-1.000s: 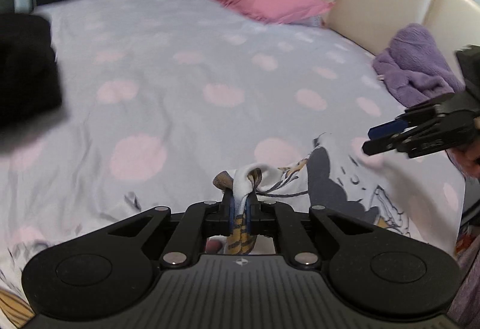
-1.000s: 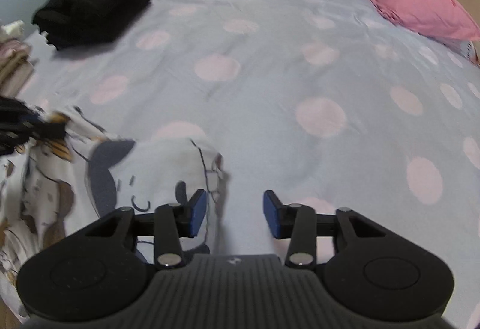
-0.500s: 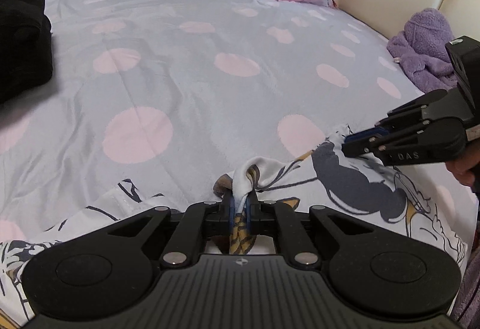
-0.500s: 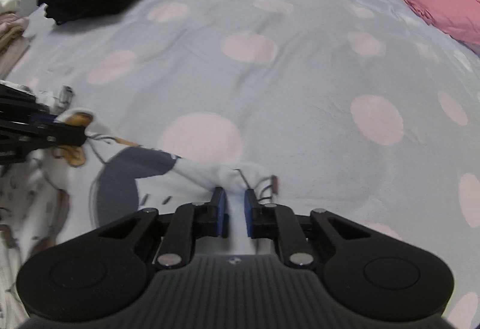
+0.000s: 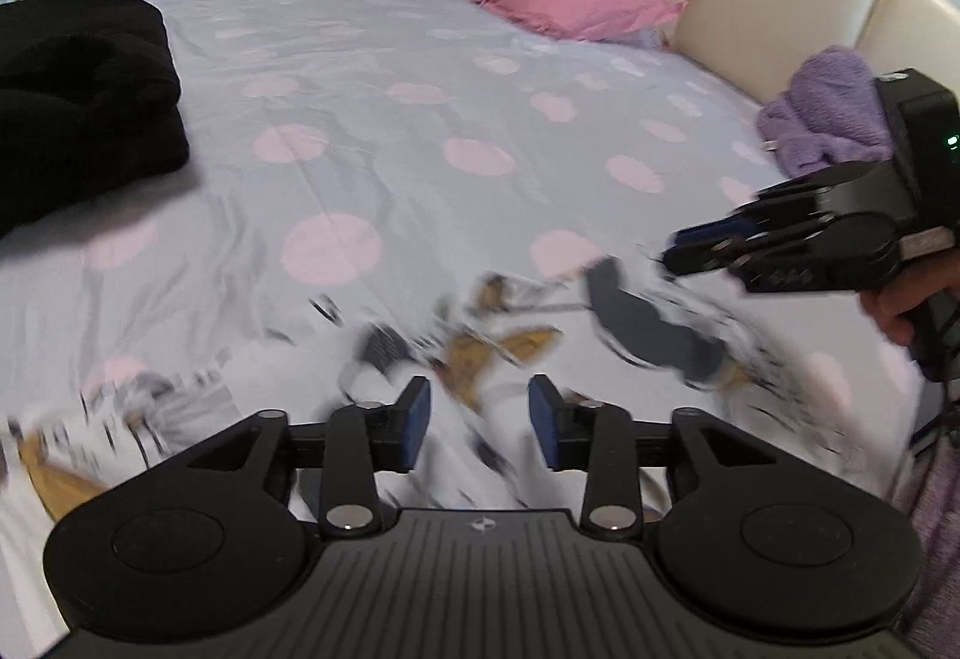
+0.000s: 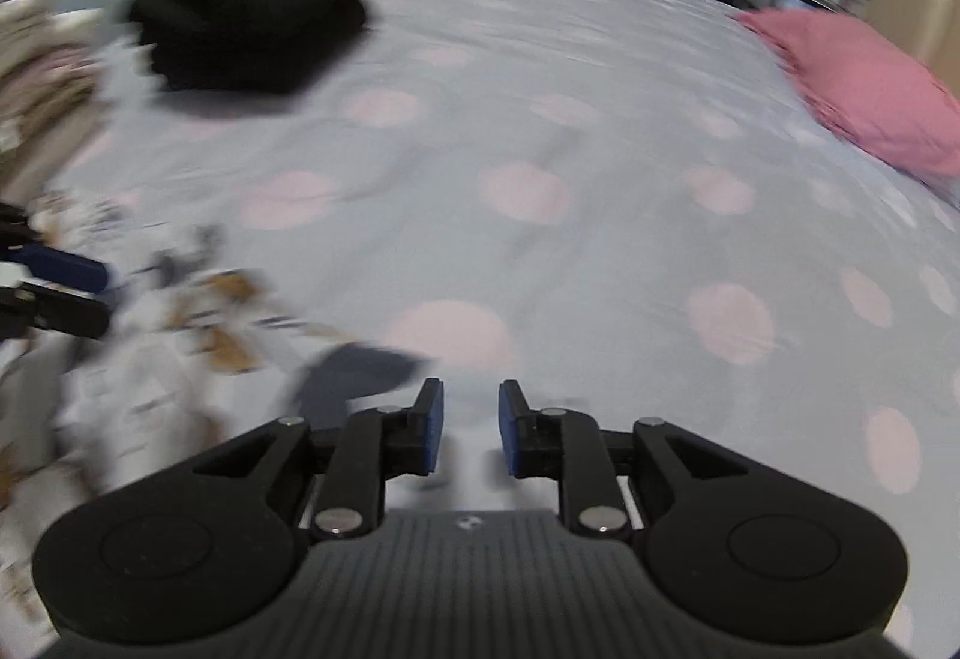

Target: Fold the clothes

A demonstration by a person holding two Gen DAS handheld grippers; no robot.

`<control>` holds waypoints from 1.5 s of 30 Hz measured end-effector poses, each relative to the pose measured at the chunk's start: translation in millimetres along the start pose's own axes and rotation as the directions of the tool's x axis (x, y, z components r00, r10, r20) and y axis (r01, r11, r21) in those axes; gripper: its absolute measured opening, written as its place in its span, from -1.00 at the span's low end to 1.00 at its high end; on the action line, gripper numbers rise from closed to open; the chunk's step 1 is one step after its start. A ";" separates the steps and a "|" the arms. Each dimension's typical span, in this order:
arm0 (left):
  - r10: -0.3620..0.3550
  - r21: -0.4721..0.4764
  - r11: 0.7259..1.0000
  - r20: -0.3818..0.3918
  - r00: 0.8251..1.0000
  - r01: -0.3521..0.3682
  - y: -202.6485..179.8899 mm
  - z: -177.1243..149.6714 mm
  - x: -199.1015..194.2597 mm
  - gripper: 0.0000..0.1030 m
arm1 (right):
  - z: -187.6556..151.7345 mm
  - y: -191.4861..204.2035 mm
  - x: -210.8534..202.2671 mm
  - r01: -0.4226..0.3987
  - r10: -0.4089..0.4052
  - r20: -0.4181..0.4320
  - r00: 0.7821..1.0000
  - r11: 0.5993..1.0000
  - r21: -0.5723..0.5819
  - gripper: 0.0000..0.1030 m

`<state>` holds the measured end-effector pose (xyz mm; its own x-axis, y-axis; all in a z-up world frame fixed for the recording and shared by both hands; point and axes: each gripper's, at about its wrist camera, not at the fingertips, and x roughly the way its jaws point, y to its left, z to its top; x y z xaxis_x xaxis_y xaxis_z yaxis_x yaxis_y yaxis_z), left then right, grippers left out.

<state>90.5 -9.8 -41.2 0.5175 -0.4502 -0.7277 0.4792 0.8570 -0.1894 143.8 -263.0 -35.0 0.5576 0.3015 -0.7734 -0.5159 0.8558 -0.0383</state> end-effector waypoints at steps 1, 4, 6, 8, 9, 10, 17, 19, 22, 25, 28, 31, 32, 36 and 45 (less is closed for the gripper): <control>-0.007 0.007 1.000 0.004 1.000 0.007 -7.7 -7.1 -4.6 -0.32 | -2.2 11.8 -3.5 -0.018 0.018 -0.007 1.000 0.999 -0.031 -0.57; 0.011 0.041 0.999 0.006 1.000 -0.011 -29.6 -29.1 -14.8 -0.32 | -13.0 42.5 -14.2 -0.083 0.081 -0.021 0.996 0.992 -0.098 -0.57; 0.025 0.052 0.998 0.002 1.000 -0.025 -38.5 -43.1 -18.3 -0.32 | -22.1 58.8 -21.2 -0.129 0.126 -0.033 0.991 0.987 -0.099 -0.56; 0.027 0.054 0.998 -0.012 1.000 -0.026 -43.8 -54.7 -18.8 -0.33 | -29.1 73.5 -24.9 -0.190 0.187 -0.042 0.982 0.976 -0.102 -0.57; 0.025 0.053 0.998 -0.025 0.999 -0.023 -45.5 -60.5 -17.7 -0.39 | -33.2 81.4 -26.7 -0.222 0.219 -0.043 0.975 0.969 -0.105 -0.57; 0.028 0.053 0.998 -0.038 0.999 -0.025 -46.6 -66.1 -16.0 -0.44 | -36.7 89.4 -27.6 -0.249 0.245 -0.047 0.968 0.962 -0.109 -0.57; 0.085 0.061 0.995 -0.111 0.990 -0.079 -45.4 -88.8 -8.6 -0.68 | -66.0 126.7 -4.6 -0.285 0.267 -0.126 0.956 0.944 -0.166 -0.54; 0.112 0.095 0.990 -0.127 0.986 -0.100 -47.0 -91.5 -13.5 -0.68 | -68.4 125.4 -3.8 -0.288 0.269 -0.129 0.955 0.943 -0.168 -0.54; 0.120 0.120 0.987 -0.121 0.985 -0.105 -47.0 -98.5 -26.3 -0.68 | -67.4 123.5 -9.9 -0.276 0.256 -0.137 0.957 0.949 -0.153 -0.54; 0.130 0.182 0.977 -0.084 0.988 -0.114 -54.4 -105.9 -46.0 -0.63 | -67.0 120.7 -21.2 -0.268 0.254 -0.114 0.961 0.953 -0.144 -0.50; 0.133 0.263 0.958 -0.064 0.989 -0.112 -62.1 -115.9 -64.3 -0.30 | -67.2 119.5 -36.9 -0.261 0.253 -0.073 0.965 0.954 -0.149 -0.40; 0.194 0.329 0.931 -0.069 0.979 -0.161 -60.3 -128.5 -79.1 -0.23 | -67.2 126.9 -52.0 -0.265 0.265 -0.028 0.964 0.944 -0.196 -0.35; 0.223 0.342 0.921 -0.076 0.972 -0.185 -56.7 -132.7 -83.2 -0.23 | -67.4 131.1 -56.4 -0.274 0.276 -0.019 0.961 0.940 -0.202 -0.35; 0.338 0.378 0.881 -0.087 0.937 -0.283 -38.7 -146.2 -101.7 -0.23 | -69.8 155.5 -67.5 -0.331 0.342 0.003 0.940 0.913 -0.239 -0.33; 0.436 0.473 0.816 -0.125 0.891 -0.333 -13.9 -164.6 -117.2 -0.22 | -78.8 218.7 -66.3 -0.335 0.369 -0.037 0.929 0.792 -0.510 -0.27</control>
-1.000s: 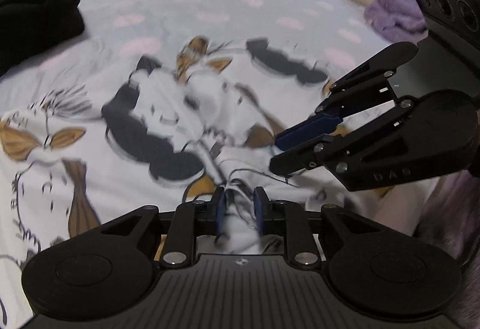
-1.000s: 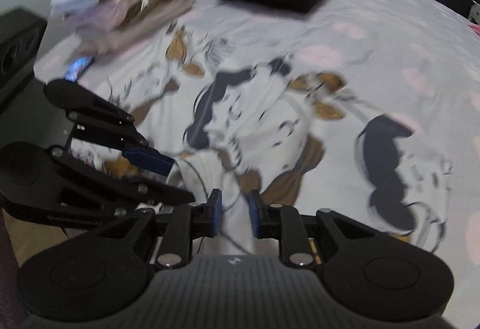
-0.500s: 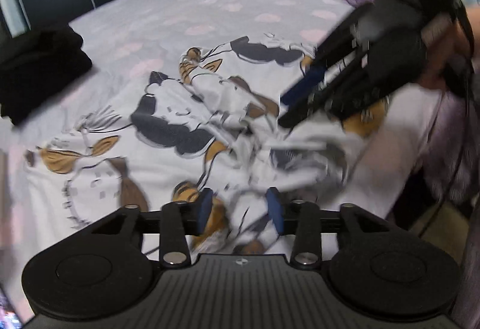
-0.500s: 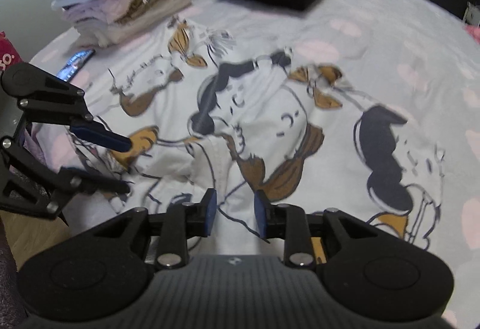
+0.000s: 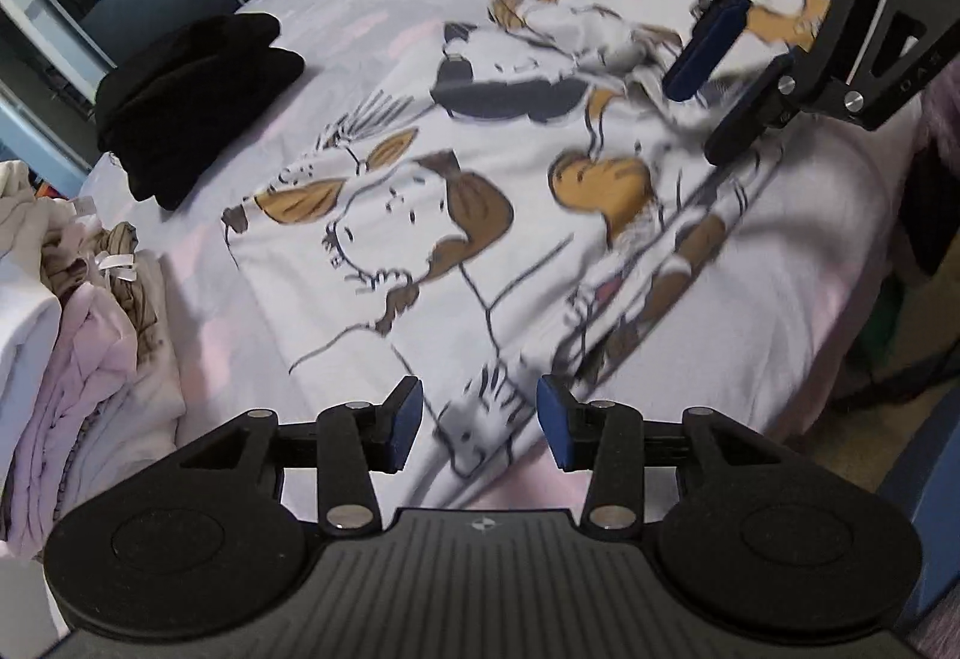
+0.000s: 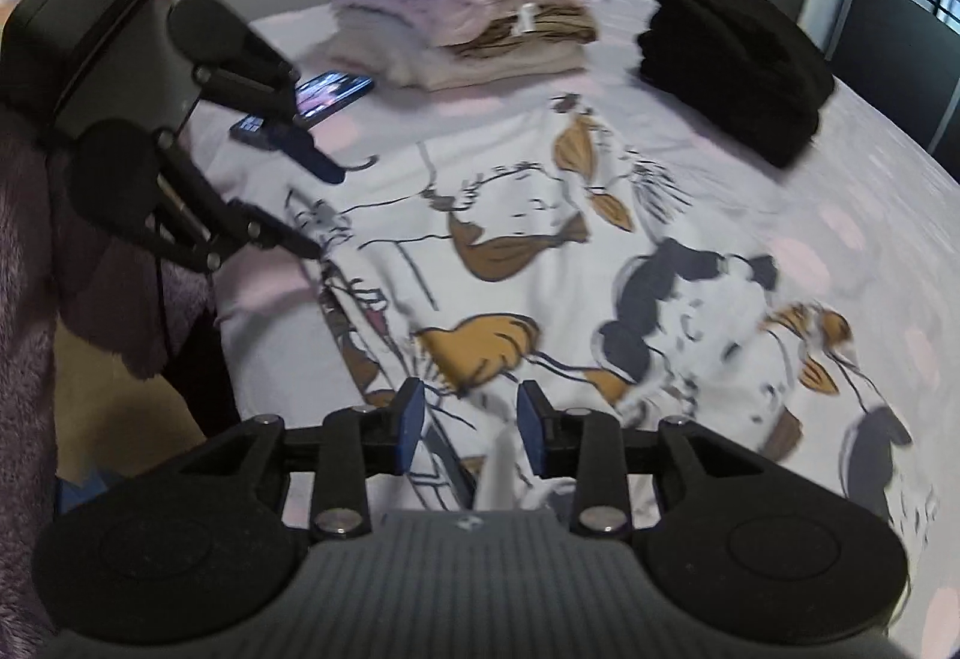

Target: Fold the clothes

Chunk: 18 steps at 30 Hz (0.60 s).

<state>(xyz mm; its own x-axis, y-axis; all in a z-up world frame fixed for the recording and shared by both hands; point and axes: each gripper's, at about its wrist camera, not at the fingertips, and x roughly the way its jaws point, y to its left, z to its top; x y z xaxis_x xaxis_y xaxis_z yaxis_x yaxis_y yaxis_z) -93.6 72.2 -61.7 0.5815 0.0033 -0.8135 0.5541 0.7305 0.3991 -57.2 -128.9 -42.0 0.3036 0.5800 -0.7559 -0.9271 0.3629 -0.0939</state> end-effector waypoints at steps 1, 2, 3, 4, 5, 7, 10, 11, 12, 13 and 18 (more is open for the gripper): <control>0.006 0.012 1.000 -0.008 1.000 -0.006 0.0 -1.9 2.8 -0.22 | 0.6 2.7 4.1 -0.003 0.003 -0.010 1.000 1.000 -0.021 -0.27; 0.012 0.023 1.000 -0.015 1.000 -0.011 0.0 -3.9 5.5 -0.22 | 0.5 4.8 9.5 -0.003 0.001 -0.028 1.000 0.999 -0.042 -0.26; 0.017 0.032 0.999 -0.024 1.000 -0.016 0.3 -6.0 8.6 -0.22 | 0.3 6.8 15.2 -0.002 -0.001 -0.048 0.999 0.998 -0.063 -0.22; 0.020 0.036 0.999 -0.036 0.999 -0.018 1.1 -8.5 12.4 -0.22 | -1.3 6.9 19.8 -0.004 -0.001 -0.067 0.998 0.997 -0.075 -0.18; 0.025 0.039 0.999 -0.049 0.999 -0.023 2.0 -10.9 15.8 -0.22 | -2.7 6.7 25.0 -0.009 0.002 -0.084 0.996 0.997 -0.083 -0.17; 0.044 0.041 0.998 -0.079 0.996 -0.041 3.8 -15.6 20.9 -0.23 | -6.0 5.9 32.6 -0.011 0.001 -0.112 0.994 0.996 -0.092 -0.17; 0.056 0.031 0.998 -0.087 0.995 -0.053 5.4 -19.6 21.6 -0.53 | -9.1 8.1 39.1 -0.006 -0.009 -0.125 0.992 0.993 -0.119 -0.22; 0.068 0.031 0.997 -0.091 0.993 -0.066 5.4 -20.1 22.0 -0.71 | -9.5 8.9 40.8 -0.005 -0.012 -0.126 0.992 0.992 -0.127 -0.30; 0.088 0.034 0.996 -0.094 0.992 -0.085 5.0 -20.5 22.4 -0.83 | -8.7 8.6 42.4 -0.006 -0.010 -0.129 0.992 0.992 -0.124 -0.49; 0.103 0.035 0.994 -0.095 0.990 -0.100 5.0 -20.6 21.8 -0.88 | -7.2 7.5 43.0 -0.008 -0.007 -0.132 0.991 0.993 -0.115 -0.60; 0.136 0.072 0.989 -0.113 0.984 -0.128 3.0 -22.6 11.1 -0.95 | -1.7 9.1 35.1 -0.047 0.031 -0.145 0.989 0.993 -0.108 -0.81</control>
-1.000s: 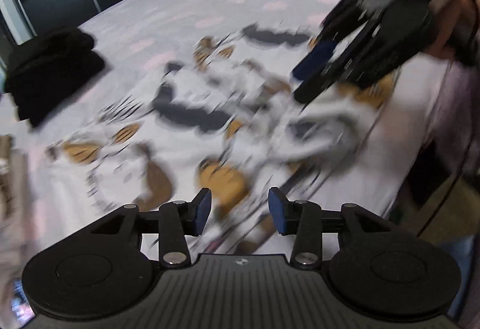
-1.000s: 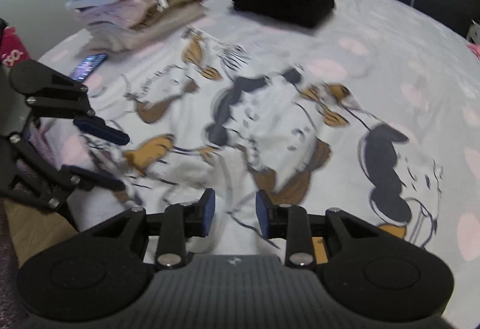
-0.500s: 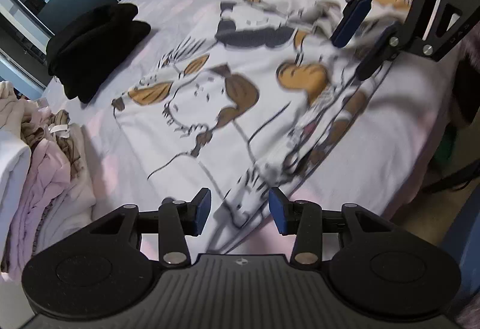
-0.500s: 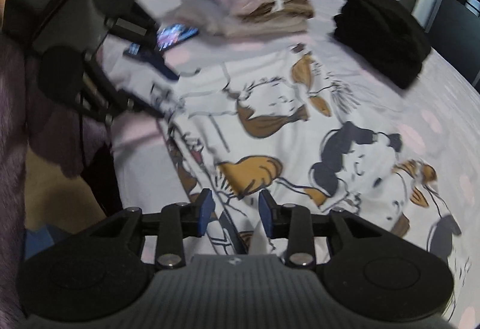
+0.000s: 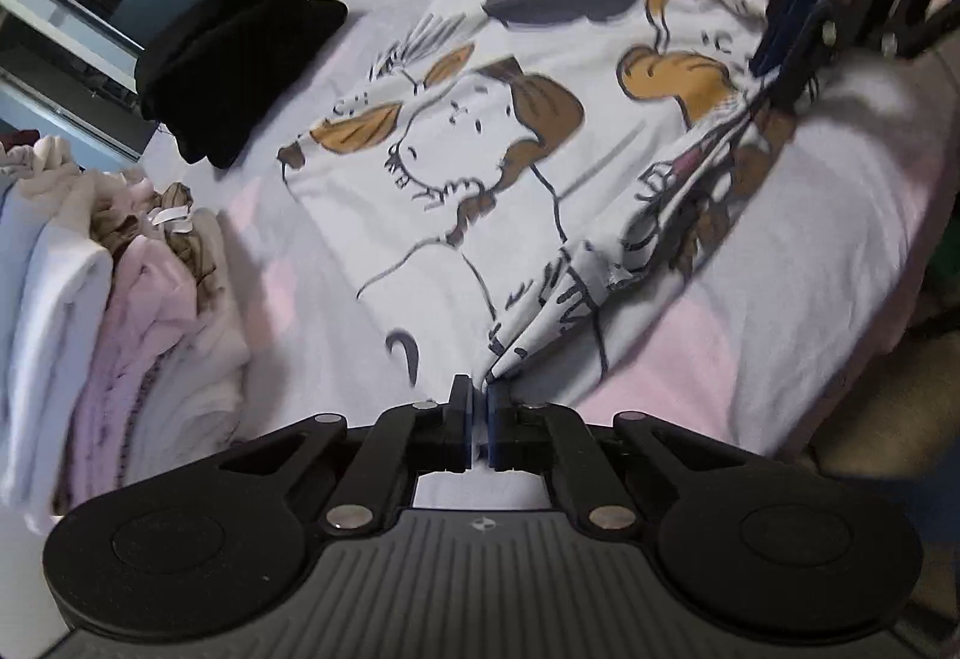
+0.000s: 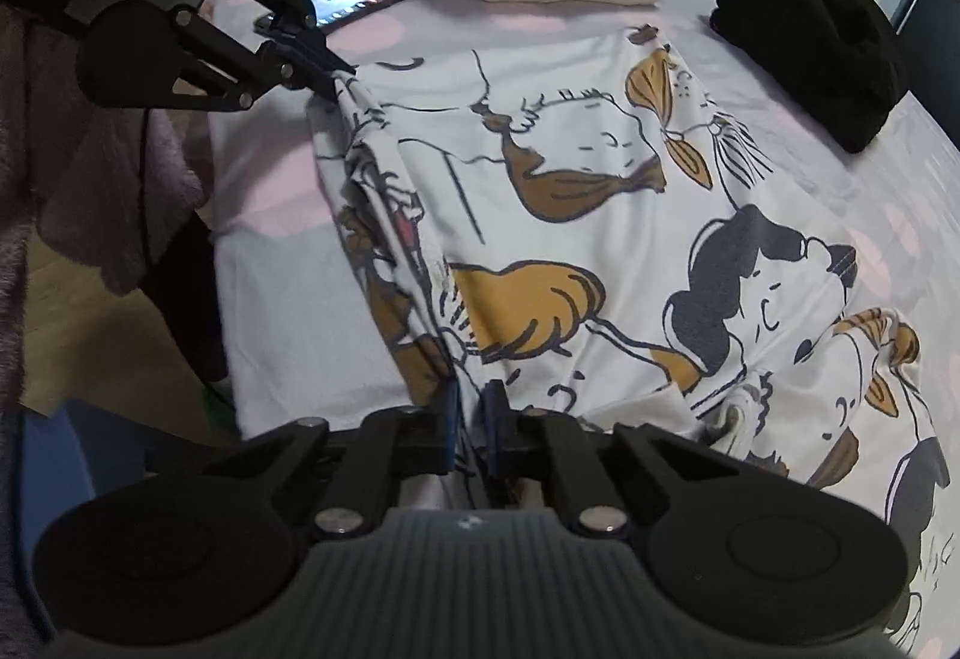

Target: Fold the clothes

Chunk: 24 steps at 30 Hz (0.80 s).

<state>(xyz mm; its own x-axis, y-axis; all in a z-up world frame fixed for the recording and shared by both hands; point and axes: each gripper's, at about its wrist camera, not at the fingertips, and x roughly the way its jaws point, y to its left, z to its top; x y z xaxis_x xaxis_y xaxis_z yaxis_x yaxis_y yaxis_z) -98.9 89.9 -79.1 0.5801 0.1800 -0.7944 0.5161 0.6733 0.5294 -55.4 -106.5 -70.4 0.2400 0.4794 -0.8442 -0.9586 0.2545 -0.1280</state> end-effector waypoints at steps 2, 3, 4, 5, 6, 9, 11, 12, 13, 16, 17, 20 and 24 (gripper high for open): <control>-0.006 0.028 1.000 -0.018 1.000 0.007 -3.4 -2.5 2.1 -0.95 | -2.1 3.1 4.3 0.009 -0.010 -0.019 1.000 1.000 -0.021 -0.81; -0.002 0.043 0.999 -0.024 1.000 0.003 -6.5 -2.5 5.9 -0.95 | -2.8 2.7 6.1 0.008 -0.009 -0.022 1.000 1.000 -0.019 -0.81; 0.003 0.052 0.999 -0.030 1.000 -0.002 -8.8 -1.9 9.2 -0.95 | -3.4 2.0 7.7 0.006 -0.006 -0.025 1.000 1.000 -0.015 -0.78; 0.005 0.051 0.999 -0.032 0.999 -0.003 -9.9 -1.3 11.1 -0.94 | -3.9 1.2 9.4 0.003 -0.003 -0.027 1.000 1.000 -0.010 -0.75; 0.004 0.044 0.999 -0.031 0.999 -0.002 -9.6 -0.7 11.3 -0.94 | -3.4 0.0 7.2 -0.002 0.002 -0.024 1.000 1.000 -0.003 -0.69; -0.013 -0.019 1.000 -0.005 1.000 0.012 -0.8 0.7 1.8 -0.85 | -2.7 -3.8 -8.2 -0.026 0.026 0.011 1.000 0.999 0.019 -0.27; -0.021 -0.083 0.996 0.029 0.999 0.023 8.2 3.0 -9.0 -0.78 | -2.7 -6.4 -21.4 -0.036 0.034 0.042 0.999 0.999 0.033 -0.23; -0.016 -0.111 0.994 0.054 0.998 0.022 11.7 5.2 -15.1 -0.73 | -3.3 -9.0 -27.5 -0.031 0.028 0.058 0.998 0.998 0.047 -0.18; -0.011 -0.132 0.991 0.082 0.997 0.022 14.2 8.1 -20.6 -0.71 | -4.3 -12.7 -33.2 -0.025 0.020 0.076 0.997 0.998 0.065 -0.17; -0.007 -0.209 0.977 0.155 0.988 0.039 22.5 19.4 -33.2 -0.67 | -7.8 -24.7 -47.9 0.001 -0.015 0.111 0.994 0.992 0.128 -0.14; -0.010 -0.240 0.969 0.175 0.985 0.053 25.5 24.3 -35.9 -0.67 | -9.9 -29.8 -52.2 0.015 -0.033 0.122 0.992 0.989 0.147 -0.14; -0.035 -0.287 0.952 0.235 0.971 0.103 28.4 41.9 -38.0 -0.60 | -18.4 -49.4 -62.9 0.084 -0.115 0.131 0.985 0.972 0.219 -0.12; -0.068 -0.285 0.946 0.286 0.956 0.153 21.3 71.1 -32.5 -0.57 | -37.9 -84.3 -75.2 0.197 -0.242 0.082 0.967 0.910 0.365 -0.08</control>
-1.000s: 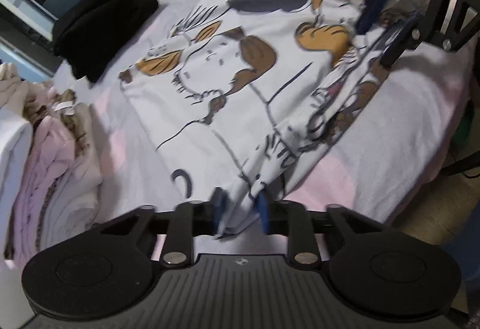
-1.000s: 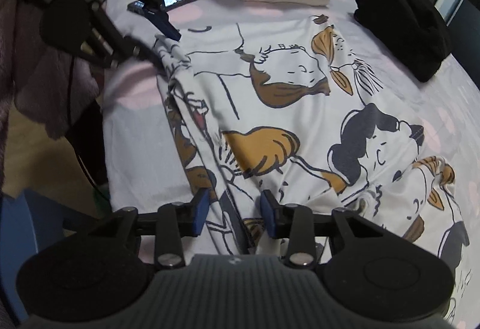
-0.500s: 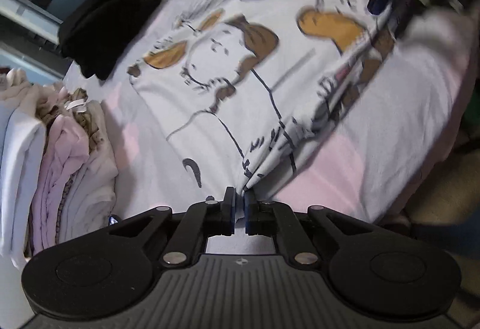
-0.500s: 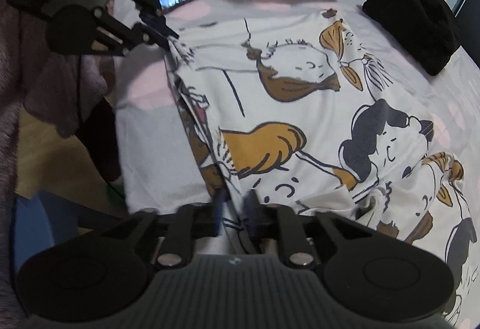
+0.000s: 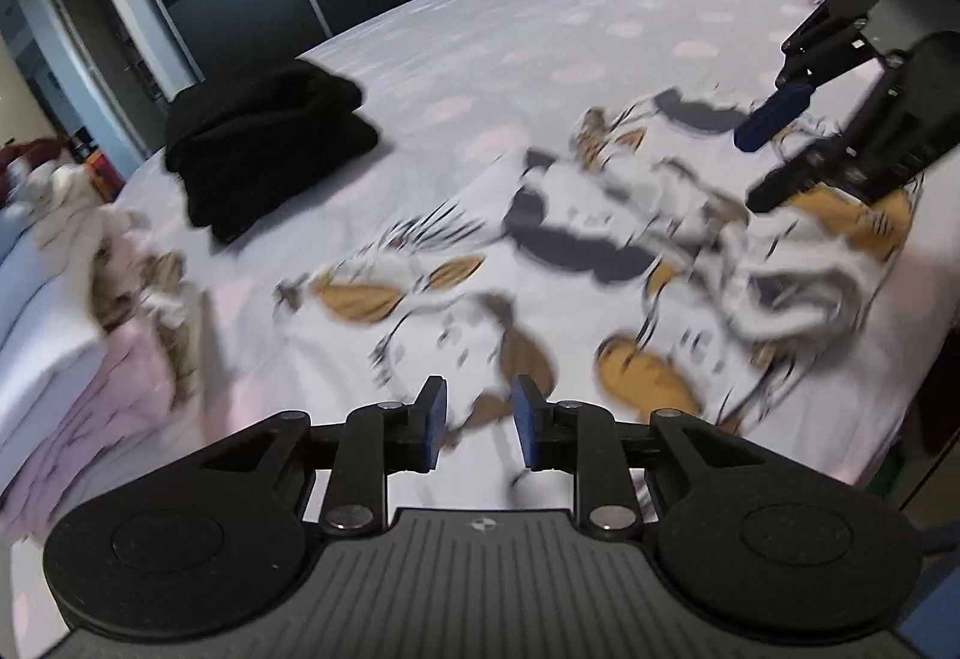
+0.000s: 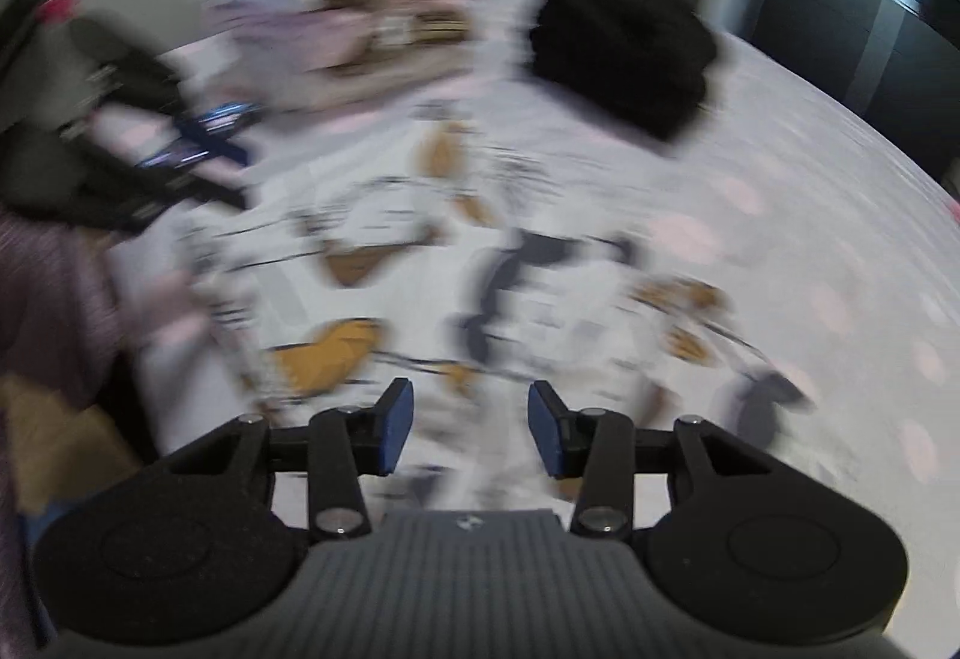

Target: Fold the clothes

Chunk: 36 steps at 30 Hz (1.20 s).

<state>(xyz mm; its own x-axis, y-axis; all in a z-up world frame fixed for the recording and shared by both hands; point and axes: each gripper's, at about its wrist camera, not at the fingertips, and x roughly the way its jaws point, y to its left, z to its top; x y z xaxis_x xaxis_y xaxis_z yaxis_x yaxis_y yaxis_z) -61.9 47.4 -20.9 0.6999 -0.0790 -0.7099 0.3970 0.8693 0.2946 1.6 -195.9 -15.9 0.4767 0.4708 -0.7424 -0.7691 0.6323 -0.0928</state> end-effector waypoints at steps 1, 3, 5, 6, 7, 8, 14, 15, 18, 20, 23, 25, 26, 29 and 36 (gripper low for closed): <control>-0.012 -0.012 1.000 0.009 1.000 0.012 -3.1 5.3 3.6 -0.57 | -4.1 -11.7 -0.8 0.034 -0.034 -0.009 0.999 0.999 0.040 -0.08; -0.038 -0.047 0.998 0.018 0.999 0.038 -6.5 14.7 12.1 -0.57 | -12.8 -33.1 -1.2 0.099 -0.094 -0.046 0.994 0.988 0.119 -0.03; -0.069 -0.078 0.994 0.015 0.998 0.070 -9.2 23.2 22.2 -0.57 | -24.2 -53.4 -1.9 0.154 -0.138 -0.093 0.986 0.968 0.197 -0.03; -0.080 -0.088 0.993 0.010 0.997 0.080 -10.9 25.9 26.6 -0.57 | -30.2 -61.6 -2.8 0.179 -0.156 -0.113 0.981 0.957 0.229 -0.03; -0.089 -0.097 0.991 0.007 0.996 0.089 -12.3 28.7 31.1 -0.57 | -36.1 -69.5 -3.9 0.203 -0.173 -0.132 0.976 0.944 0.260 -0.03; -0.097 -0.102 0.990 0.005 0.995 0.097 -13.3 31.1 35.6 -0.57 | -42.5 -76.8 -5.8 0.223 -0.187 -0.148 0.971 0.931 0.288 -0.02; -0.116 -0.141 0.984 -0.041 0.992 0.109 -16.0 38.2 58.6 -0.57 | -81.7 -115.8 -18.9 0.302 -0.232 -0.205 0.951 0.839 0.453 0.01; -0.120 -0.150 0.982 -0.048 0.992 0.111 -16.0 39.9 61.7 -0.57 | -87.9 -122.2 -21.1 0.306 -0.233 -0.206 0.950 0.818 0.487 0.02; -0.136 -0.179 0.976 -0.055 0.989 0.124 -15.2 46.2 69.3 -0.57 | -108.4 -142.1 -28.3 0.287 -0.212 -0.193 0.958 0.742 0.606 0.03; -0.143 -0.188 0.974 -0.056 0.988 0.130 -16.2 50.4 73.5 -0.57 | -119.2 -151.9 -31.4 0.263 -0.195 -0.177 0.965 0.701 0.663 0.03; -0.141 -0.185 0.974 -0.061 0.988 0.127 -19.3 55.1 78.3 -0.57 | -129.7 -159.1 -30.0 0.233 -0.167 -0.163 0.972 0.667 0.708 0.03; -0.145 -0.182 0.975 -0.067 0.987 0.131 -21.8 57.3 82.0 -0.57 | -135.4 -163.2 -25.5 0.209 -0.141 -0.155 0.978 0.647 0.733 0.03; -0.147 -0.180 0.975 -0.071 0.987 0.133 -23.0 58.2 83.8 -0.57 | -138.0 -165.2 -22.1 0.197 -0.126 -0.152 0.980 0.638 0.744 0.03; -0.149 -0.177 0.975 -0.082 0.985 0.133 -25.3 59.0 88.7 -0.57 | -141.5 -169.1 -12.6 0.177 -0.108 -0.140 0.984 0.628 0.758 0.03; -0.155 -0.193 0.972 -0.108 0.982 0.132 -24.7 56.6 97.8 -0.57 | -130.9 -170.6 5.1 0.111 -0.062 -0.092 0.994 0.651 0.751 -0.61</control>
<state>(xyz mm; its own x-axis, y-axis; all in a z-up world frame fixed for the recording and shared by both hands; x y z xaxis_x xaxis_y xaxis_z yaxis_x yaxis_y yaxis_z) 30.3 -9.4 -61.5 0.5619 -0.1597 -0.8117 0.3641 0.9288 0.0694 79.5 -381.9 -90.7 0.4822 0.3717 -0.7933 -0.1284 0.9257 0.3557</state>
